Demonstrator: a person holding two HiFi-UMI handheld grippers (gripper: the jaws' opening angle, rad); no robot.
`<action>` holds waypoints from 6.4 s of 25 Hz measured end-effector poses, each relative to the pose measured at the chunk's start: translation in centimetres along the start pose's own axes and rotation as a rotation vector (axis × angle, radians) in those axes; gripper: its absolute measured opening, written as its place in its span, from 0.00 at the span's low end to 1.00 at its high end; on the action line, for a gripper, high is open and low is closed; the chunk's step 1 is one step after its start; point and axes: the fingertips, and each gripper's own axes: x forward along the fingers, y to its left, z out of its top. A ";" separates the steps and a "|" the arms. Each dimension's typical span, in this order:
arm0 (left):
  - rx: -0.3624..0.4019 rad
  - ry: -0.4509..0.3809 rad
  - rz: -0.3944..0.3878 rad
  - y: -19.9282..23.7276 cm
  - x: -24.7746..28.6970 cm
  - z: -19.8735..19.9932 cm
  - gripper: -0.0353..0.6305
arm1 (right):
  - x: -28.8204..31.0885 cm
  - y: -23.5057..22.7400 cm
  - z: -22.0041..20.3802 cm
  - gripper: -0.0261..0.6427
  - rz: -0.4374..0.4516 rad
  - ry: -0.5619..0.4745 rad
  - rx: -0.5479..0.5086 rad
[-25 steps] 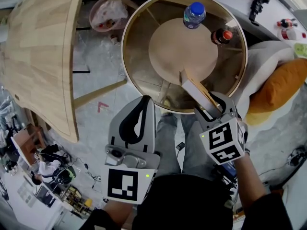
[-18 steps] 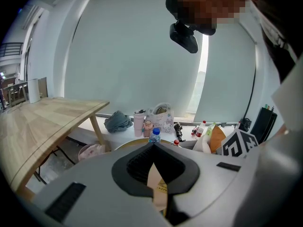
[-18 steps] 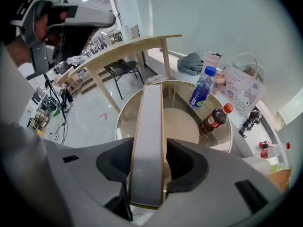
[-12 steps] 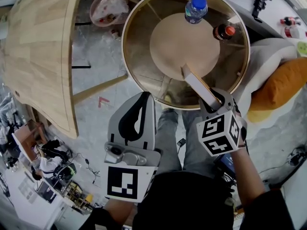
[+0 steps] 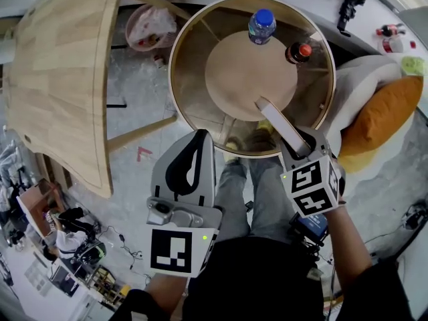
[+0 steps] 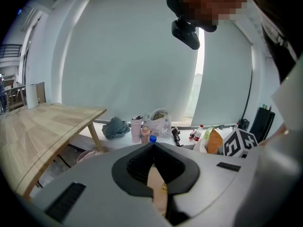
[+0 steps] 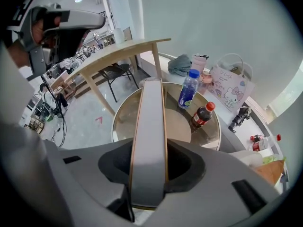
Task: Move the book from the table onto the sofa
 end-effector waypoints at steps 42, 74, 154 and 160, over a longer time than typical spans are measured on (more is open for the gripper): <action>0.303 -0.385 -0.479 -8.1 -20.1 11.0 0.06 | -34.6 8.6 -4.2 0.26 -0.547 -0.569 0.487; 0.542 -0.378 -1.006 -45.5 -21.4 8.6 0.06 | -51.7 4.9 -37.6 0.26 -0.966 -0.541 0.925; 0.620 -0.023 -0.918 -58.3 -0.2 -3.4 0.06 | -25.3 -15.4 -55.7 0.26 -0.573 -0.221 1.071; 0.615 0.035 -0.927 -57.7 2.3 -6.9 0.06 | -19.9 -16.6 -56.9 0.26 -0.542 -0.204 1.108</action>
